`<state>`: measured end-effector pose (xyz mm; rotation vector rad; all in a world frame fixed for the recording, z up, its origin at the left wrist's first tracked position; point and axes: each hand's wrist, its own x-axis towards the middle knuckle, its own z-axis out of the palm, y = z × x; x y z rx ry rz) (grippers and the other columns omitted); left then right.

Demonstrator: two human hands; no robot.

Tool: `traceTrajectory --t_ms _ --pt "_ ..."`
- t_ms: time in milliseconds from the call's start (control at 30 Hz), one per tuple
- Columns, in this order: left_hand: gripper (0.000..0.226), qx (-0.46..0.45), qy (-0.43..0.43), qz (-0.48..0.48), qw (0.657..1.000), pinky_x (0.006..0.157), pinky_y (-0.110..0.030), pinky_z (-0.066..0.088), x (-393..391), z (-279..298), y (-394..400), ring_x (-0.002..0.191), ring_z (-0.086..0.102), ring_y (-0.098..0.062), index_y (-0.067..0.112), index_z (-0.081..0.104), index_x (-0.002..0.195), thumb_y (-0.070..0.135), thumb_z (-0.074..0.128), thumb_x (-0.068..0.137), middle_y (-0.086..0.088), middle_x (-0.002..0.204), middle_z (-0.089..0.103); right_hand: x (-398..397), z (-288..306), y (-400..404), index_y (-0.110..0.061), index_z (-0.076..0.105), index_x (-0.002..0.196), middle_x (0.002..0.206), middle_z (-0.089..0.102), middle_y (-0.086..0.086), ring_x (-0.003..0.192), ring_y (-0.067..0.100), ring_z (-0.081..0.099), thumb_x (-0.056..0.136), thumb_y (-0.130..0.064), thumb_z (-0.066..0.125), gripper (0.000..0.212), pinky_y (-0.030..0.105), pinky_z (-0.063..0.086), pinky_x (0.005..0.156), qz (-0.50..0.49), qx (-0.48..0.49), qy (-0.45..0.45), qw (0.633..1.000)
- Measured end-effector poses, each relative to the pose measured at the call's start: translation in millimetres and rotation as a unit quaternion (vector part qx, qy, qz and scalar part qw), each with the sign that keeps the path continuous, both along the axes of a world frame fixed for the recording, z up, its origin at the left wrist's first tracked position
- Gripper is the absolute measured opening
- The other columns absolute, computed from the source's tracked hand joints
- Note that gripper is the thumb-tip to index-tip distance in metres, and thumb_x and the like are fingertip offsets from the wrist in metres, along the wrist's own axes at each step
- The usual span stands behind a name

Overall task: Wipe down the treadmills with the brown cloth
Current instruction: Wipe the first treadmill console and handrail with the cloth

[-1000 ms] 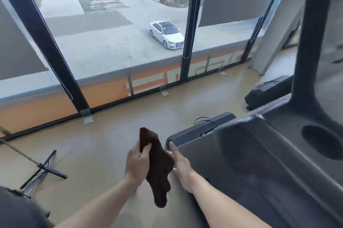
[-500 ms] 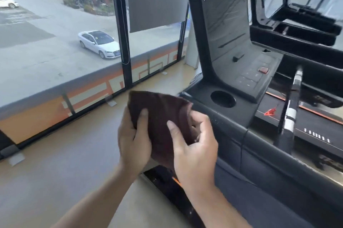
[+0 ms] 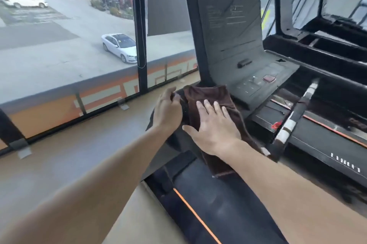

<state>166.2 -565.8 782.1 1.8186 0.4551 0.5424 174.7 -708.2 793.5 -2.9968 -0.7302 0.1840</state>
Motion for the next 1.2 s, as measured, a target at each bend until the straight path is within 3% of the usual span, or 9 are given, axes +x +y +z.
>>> traceTrajectory --t_ms 100,233,367,533,667,833,967,1067,1200 --pt "0.034 -0.047 -0.023 0.081 0.995 0.088 -0.021 0.032 1.7 -3.7 0.0 0.114 0.052 -0.011 0.020 0.062 0.134 0.028 0.040 0.109 0.008 0.121 0.062 22.9 -0.1 -0.8 -0.026 0.005 0.167 0.174 -0.005 -0.005 0.160 0.018 -0.008 0.105 -0.064 0.025 0.075 0.043 -0.005 0.129 0.057 0.064 0.023 0.996" --pt "0.038 -0.057 -0.040 0.117 0.991 0.112 -0.038 0.038 -1.0 -9.5 1.2 0.126 0.055 -0.015 0.034 0.061 0.132 0.043 0.034 0.107 0.012 0.123 0.071 55.6 4.5 8.5 -0.029 0.011 0.166 0.174 -0.001 -0.009 0.159 0.016 -0.008 0.107 -0.054 0.025 0.066 0.043 -0.007 0.129 0.109 0.091 0.062 0.988" --pt "0.033 -0.143 -0.050 0.129 0.980 0.113 -0.042 0.042 5.1 -15.9 14.6 0.118 0.065 -0.015 0.034 0.068 0.104 0.051 0.041 0.095 0.013 0.104 0.078 73.9 6.8 30.8 -0.028 0.010 0.166 0.174 -0.002 -0.007 0.159 0.018 -0.012 0.106 -0.053 0.022 0.067 0.045 -0.014 0.127 0.127 0.081 0.048 0.988" --pt "0.027 -0.247 -0.084 0.107 0.959 0.112 -0.036 0.046 10.0 -13.2 22.1 0.111 0.069 -0.014 0.022 0.063 0.111 0.032 0.038 0.111 0.000 0.105 0.078 95.4 6.9 52.4 -0.032 0.022 0.164 0.174 0.008 -0.008 0.160 0.019 -0.006 0.107 -0.055 0.016 0.063 0.046 -0.015 0.126 0.132 0.103 0.047 0.985" --pt "0.027 -0.205 -0.071 0.084 0.973 0.113 -0.039 0.043 9.8 -24.6 27.7 0.115 0.067 -0.012 0.031 0.065 0.111 0.049 0.047 0.100 0.009 0.105 0.078 104.0 3.0 61.2 -0.035 0.032 0.161 0.173 0.015 -0.005 0.160 0.020 -0.001 0.106 -0.052 0.017 0.059 0.047 -0.012 0.126 0.125 0.108 0.028 0.986" --pt "0.031 -0.247 -0.093 0.045 0.964 0.110 -0.037 0.048 -7.0 -23.8 23.5 0.115 0.064 -0.012 0.021 0.060 0.122 0.043 0.045 0.108 -0.002 0.119 0.071 91.4 4.6 53.4 -0.038 0.022 0.163 0.174 0.003 -0.003 0.160 0.025 -0.011 0.103 -0.052 0.018 0.062 0.049 -0.017 0.125 0.122 0.088 0.032 0.988" --pt "0.036 -0.096 -0.063 0.119 0.986 0.101 -0.046 0.052 -21.4 -23.0 16.9 0.108 0.063 -0.018 0.027 0.065 0.116 0.053 0.046 0.100 0.005 0.113 0.068 56.5 7.1 29.7 -0.037 0.007 0.165 0.174 -0.002 -0.008 0.159 0.022 -0.012 0.105 -0.053 0.021 0.064 0.051 -0.013 0.126 0.140 0.074 0.038 0.987" --pt "0.032 -0.035 -0.070 0.186 0.979 0.085 -0.034 0.049 -31.8 -14.1 -4.1 0.093 0.061 -0.014 0.020 0.067 0.113 0.040 0.043 0.107 0.015 0.091 0.063 28.1 7.7 4.7 -0.040 0.009 0.165 0.173 -0.004 -0.014 0.159 0.018 -0.010 0.107 -0.052 0.018 0.060 0.056 -0.007 0.126 0.163 0.075 0.032 0.983" --pt "0.032 0.014 -0.072 0.195 0.978 0.077 -0.029 0.039 -43.5 1.7 -45.2 0.090 0.059 -0.015 0.021 0.067 0.108 0.037 0.040 0.108 0.015 0.086 0.060 -5.4 5.7 -38.4 -0.040 0.009 0.165 0.172 -0.010 -0.016 0.159 0.017 -0.013 0.106 -0.031 0.024 0.062 0.057 -0.008 0.126 0.201 0.025 0.007 0.979"
